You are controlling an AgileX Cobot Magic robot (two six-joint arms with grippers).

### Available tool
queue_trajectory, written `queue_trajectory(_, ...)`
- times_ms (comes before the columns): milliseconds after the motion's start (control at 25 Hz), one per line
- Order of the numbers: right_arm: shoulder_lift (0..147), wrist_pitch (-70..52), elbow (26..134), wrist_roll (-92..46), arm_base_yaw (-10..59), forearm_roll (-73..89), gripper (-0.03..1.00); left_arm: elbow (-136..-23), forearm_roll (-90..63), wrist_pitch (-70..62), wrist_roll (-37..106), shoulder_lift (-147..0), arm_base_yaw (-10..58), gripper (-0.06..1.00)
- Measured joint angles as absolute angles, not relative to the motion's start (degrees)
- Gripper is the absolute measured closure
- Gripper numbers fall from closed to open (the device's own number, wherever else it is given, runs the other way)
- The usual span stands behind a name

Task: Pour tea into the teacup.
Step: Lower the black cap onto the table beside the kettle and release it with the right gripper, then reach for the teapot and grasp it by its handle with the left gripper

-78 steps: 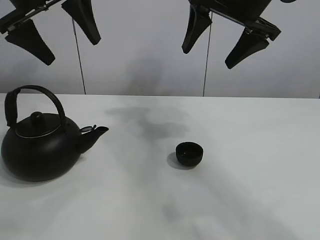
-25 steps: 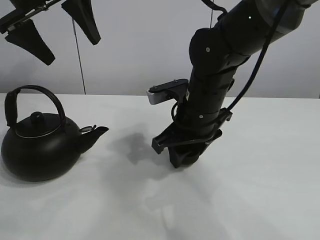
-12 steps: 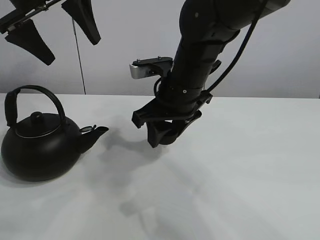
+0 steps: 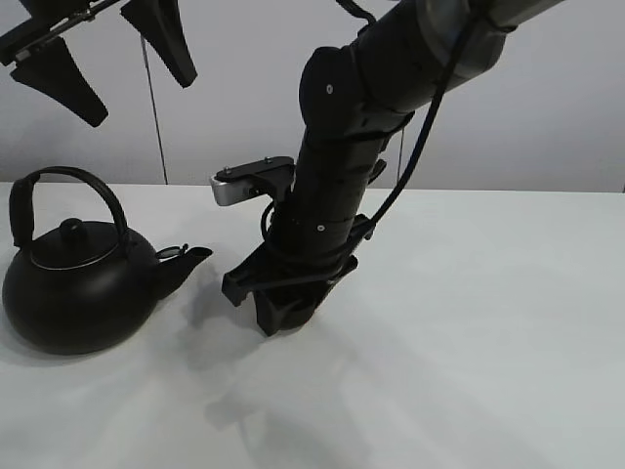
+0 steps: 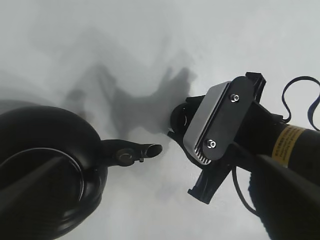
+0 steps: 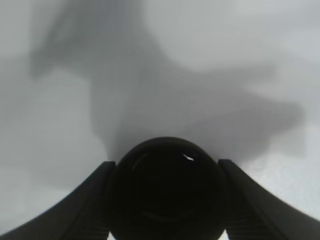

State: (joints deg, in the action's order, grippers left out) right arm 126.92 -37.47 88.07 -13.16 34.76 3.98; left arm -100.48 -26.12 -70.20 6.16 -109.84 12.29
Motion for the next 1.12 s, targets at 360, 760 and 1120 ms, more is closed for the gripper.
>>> queue_trajectory(360,127.36,-36.99,88.27,-13.05,34.76,3.07,0.57,-100.48,-26.12,-67.29,6.16,-109.84,12.29,0.25)
queue_trajectory(760,126.95,-38.50,88.39,-11.59,34.91,2.37,0.35,-100.48,-26.12,-67.23,6.16,-109.84,12.29,0.25)
queue_trajectory(1120,118.53,-42.64,88.39,-10.05,33.44,2.40,0.32,-100.48,-26.12,-67.23,6.16,-109.84,12.29,0.25)
